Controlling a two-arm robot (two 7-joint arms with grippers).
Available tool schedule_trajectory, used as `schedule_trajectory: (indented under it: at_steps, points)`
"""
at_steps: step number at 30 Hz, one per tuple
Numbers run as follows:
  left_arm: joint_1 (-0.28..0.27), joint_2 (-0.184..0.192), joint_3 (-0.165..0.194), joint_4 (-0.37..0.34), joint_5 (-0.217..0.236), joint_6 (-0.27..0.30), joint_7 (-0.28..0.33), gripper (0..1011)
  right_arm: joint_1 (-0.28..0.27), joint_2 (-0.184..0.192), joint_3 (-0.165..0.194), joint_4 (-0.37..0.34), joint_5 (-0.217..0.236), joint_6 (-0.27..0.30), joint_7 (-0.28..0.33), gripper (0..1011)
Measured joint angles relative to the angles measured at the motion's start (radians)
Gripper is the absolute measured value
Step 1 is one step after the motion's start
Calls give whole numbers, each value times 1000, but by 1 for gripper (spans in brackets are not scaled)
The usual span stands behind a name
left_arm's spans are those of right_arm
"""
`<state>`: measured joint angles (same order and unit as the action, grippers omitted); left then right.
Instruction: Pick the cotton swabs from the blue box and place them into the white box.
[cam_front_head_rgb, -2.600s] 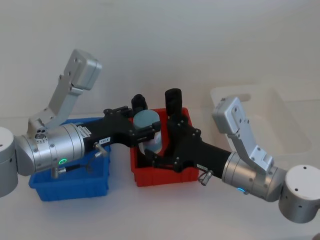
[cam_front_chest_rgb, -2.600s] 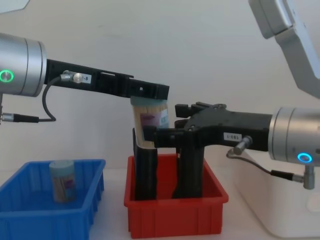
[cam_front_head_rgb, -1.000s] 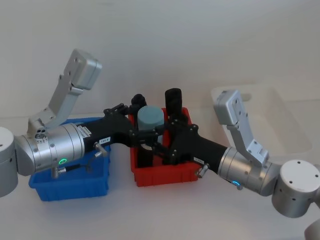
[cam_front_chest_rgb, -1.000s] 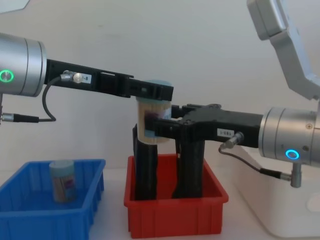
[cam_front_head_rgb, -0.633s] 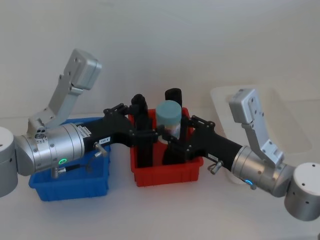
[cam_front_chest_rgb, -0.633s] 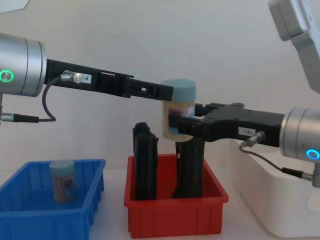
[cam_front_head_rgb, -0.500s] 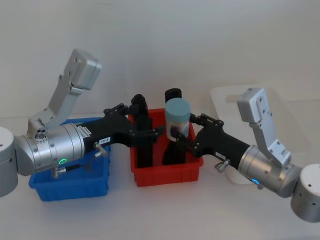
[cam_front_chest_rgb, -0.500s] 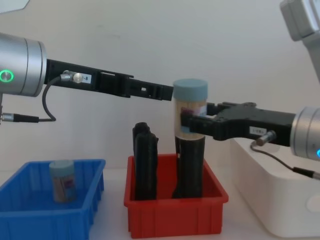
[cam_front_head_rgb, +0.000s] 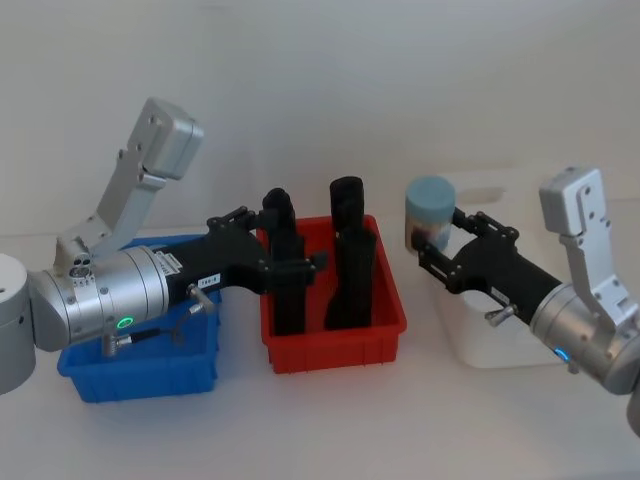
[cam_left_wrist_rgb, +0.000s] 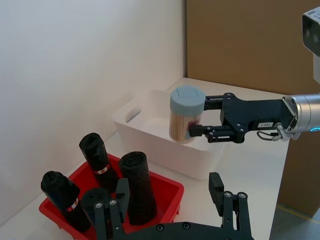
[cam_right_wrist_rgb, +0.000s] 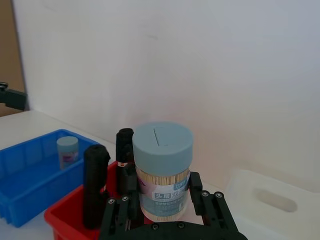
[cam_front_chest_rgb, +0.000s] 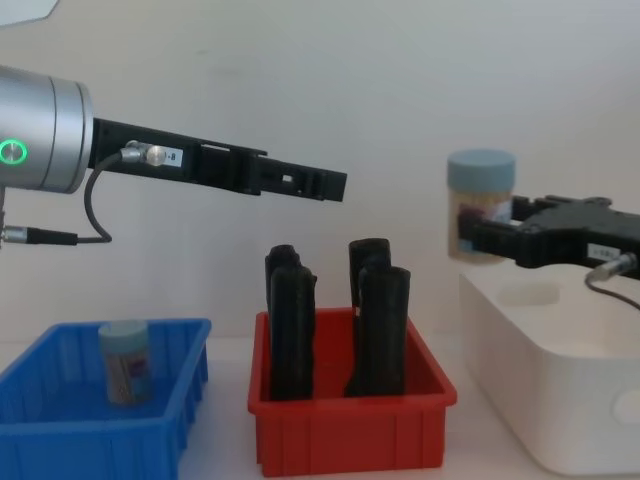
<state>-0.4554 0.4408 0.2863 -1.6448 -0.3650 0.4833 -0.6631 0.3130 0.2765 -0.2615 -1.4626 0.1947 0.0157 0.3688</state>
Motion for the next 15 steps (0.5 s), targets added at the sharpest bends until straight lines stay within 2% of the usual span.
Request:
schedule_trajectory:
  at_steps: [9, 15]
  points:
    - [0, 0, 0, 0, 0, 0, 0, 1004, -8, 21, 30, 6, 3, 18, -106, 610]
    - [0, 0, 0, 0, 0, 0, 0, 1004, 4, 25, 43, 32, 6, 42, -150, 610]
